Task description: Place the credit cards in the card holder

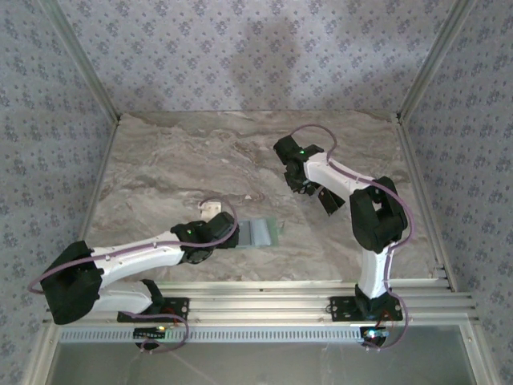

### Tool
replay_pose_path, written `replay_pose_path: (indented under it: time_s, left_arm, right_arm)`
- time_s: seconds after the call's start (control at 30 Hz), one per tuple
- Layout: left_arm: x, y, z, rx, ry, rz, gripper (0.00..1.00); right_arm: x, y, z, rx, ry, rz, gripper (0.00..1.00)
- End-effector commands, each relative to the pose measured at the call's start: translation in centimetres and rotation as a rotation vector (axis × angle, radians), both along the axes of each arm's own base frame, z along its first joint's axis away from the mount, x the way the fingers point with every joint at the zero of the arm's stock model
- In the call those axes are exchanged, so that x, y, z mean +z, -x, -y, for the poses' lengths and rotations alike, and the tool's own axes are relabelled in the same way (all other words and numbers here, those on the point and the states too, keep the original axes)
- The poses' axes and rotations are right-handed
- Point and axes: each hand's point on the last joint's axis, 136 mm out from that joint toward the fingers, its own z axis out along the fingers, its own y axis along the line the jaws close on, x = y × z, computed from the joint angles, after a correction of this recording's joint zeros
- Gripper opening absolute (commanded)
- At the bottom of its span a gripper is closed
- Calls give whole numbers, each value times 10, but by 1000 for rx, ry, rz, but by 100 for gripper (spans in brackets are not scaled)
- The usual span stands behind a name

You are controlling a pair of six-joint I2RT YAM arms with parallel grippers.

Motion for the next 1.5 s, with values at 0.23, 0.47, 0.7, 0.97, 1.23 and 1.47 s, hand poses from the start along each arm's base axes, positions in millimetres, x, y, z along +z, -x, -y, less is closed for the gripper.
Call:
replay_pose_path:
  time_s: [0.23,0.47,0.7,0.97,1.23,1.47]
  left_arm:
    - [4,-1,-1,-4,0,1,100]
    - [2,-1,-1,-4,-1,-4,100]
    - [2,-1,0,-3,3,-3,100]
    - [1,-1,0,-4,1,-2,100]
    - [-2,0,-1,-3,3,-7,100]
    - [-2,0,-2,-4,0,-4,100]
  right_arm:
    - [1,-4,-4,17,-7,-11,44]
    - [0,-2,-5,18,-24,-13,42]
    - [-4,-1,-5,23,-27,-28,39]
    - [-7,-6,5,3,-11,-27,30]
    - [-6,-8,5,11,-11,-28,20]
    - [-9,-8,5,19,-8,-43,18]
